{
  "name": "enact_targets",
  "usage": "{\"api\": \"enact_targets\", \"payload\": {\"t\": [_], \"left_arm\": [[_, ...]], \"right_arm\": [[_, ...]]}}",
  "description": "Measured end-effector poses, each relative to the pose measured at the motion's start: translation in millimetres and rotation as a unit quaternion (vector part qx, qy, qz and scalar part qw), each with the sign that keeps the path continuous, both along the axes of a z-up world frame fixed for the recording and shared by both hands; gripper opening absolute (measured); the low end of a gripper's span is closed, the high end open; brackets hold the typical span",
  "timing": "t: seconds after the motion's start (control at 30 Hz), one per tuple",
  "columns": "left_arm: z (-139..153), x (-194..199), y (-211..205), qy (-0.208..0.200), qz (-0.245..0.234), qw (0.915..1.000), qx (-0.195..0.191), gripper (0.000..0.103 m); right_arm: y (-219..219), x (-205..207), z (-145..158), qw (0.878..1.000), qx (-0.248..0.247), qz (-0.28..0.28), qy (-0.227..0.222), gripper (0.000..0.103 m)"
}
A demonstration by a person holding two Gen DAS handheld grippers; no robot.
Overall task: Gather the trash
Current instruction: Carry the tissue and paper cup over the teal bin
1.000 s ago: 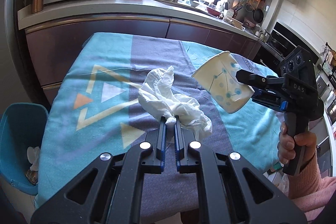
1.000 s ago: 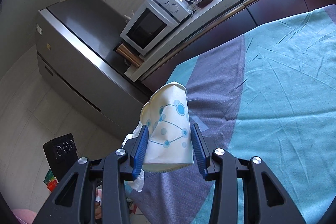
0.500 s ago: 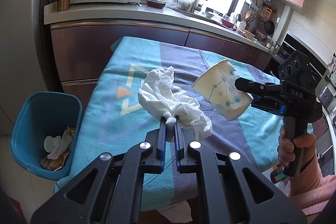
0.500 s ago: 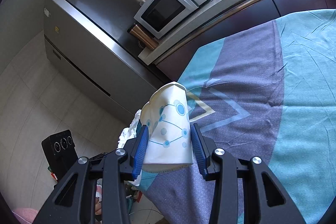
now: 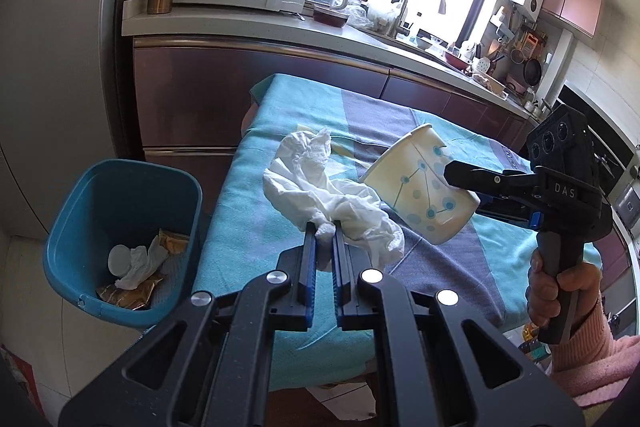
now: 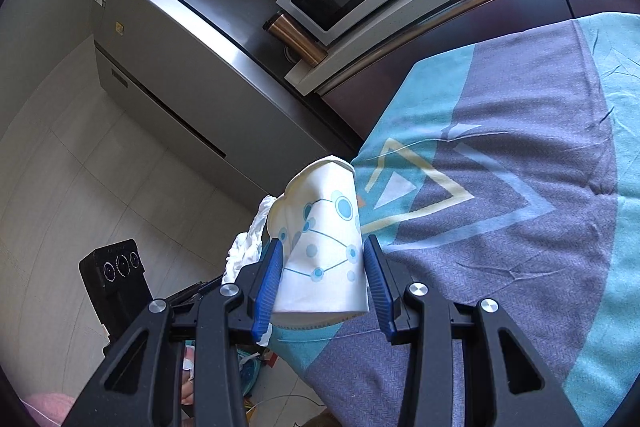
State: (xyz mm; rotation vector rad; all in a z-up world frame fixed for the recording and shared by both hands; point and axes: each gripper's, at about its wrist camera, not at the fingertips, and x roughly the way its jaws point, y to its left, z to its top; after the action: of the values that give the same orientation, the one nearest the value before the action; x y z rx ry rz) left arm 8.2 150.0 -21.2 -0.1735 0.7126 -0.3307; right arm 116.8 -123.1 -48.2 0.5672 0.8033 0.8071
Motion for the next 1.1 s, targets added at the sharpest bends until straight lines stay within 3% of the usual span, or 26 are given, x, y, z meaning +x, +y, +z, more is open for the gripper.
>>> {"api": "enact_targets", "payload": {"t": [0.67, 1.1], "left_arm": [[1, -12, 51, -0.008, 0.059, 0.9982, -0.003, 0.007], [3, -10, 99, -0.014, 0.121, 0.9925, 0.008, 0.007]], "right_arm": [[51, 14, -1, 0.999, -0.01, 0.052, 0.0, 0.04], [80, 21, 4, 0.996, -0.02, 0.089, -0.006, 0.04]]}}
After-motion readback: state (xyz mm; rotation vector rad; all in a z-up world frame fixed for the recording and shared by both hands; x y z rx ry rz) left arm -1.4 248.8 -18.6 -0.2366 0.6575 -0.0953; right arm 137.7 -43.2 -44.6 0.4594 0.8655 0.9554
